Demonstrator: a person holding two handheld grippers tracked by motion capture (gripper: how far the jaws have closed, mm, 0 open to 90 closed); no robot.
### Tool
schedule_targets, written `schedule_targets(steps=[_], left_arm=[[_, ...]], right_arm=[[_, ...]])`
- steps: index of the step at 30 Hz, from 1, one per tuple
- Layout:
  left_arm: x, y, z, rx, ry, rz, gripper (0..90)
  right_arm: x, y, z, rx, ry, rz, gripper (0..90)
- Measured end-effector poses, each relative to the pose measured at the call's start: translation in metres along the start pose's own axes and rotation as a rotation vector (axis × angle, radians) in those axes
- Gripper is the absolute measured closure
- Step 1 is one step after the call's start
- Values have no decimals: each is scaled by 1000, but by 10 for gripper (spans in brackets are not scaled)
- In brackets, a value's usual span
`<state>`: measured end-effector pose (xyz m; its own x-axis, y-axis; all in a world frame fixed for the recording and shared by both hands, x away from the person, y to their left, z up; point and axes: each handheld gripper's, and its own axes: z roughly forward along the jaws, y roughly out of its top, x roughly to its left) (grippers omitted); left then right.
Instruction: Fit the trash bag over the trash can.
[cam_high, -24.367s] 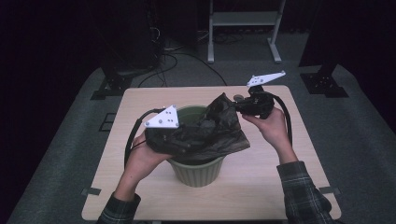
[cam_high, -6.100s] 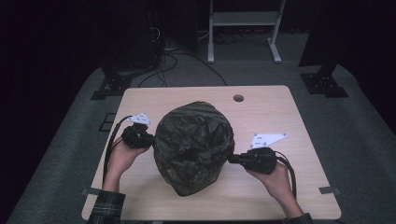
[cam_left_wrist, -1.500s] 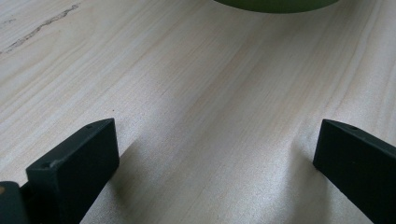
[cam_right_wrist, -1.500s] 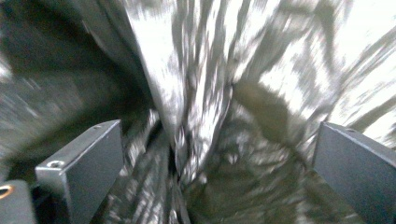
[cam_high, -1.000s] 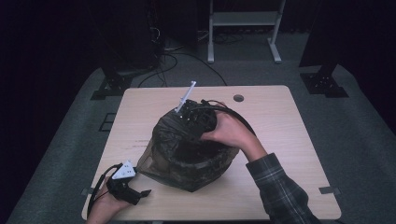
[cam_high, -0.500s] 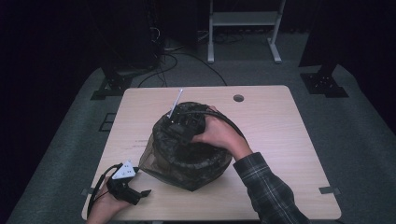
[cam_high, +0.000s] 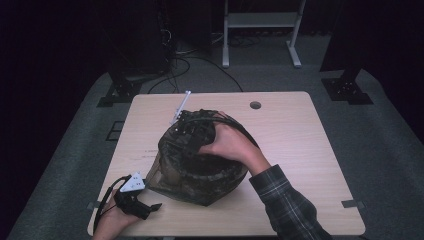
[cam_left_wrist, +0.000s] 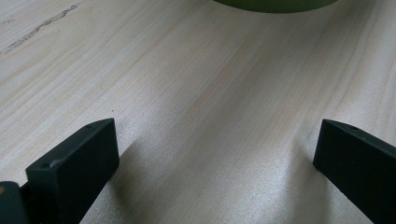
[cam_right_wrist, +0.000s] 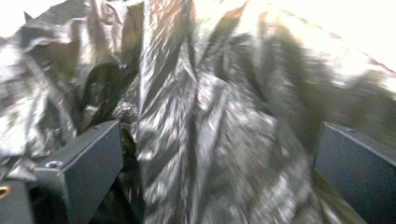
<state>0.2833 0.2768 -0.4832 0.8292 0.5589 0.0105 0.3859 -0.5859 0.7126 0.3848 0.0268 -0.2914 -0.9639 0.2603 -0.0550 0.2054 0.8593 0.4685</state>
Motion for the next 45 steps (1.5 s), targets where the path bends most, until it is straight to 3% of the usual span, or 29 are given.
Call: schedule_targets(steps=[9,13,20,27,32,45], left_arm=[[0,0,0,-1,1,0,0],[0,0,0,-1,1,-1,0],[0,0,0,0,0,0,0],[0,0,0,0,0,0,0],[0,0,0,-1,0,0,0],[0,0,0,-1,1,0,0]], right_arm=[[4,6,42,104,2,-8,1],[3,3,44,104,8,2,0],[1,-4,12,16,-3,5,0],[-8,-27,-31,-101,-16,40,0],[-12,-52,-58,-191,-27,56,0],[-16,-131,-105,-322,-91,154,0]])
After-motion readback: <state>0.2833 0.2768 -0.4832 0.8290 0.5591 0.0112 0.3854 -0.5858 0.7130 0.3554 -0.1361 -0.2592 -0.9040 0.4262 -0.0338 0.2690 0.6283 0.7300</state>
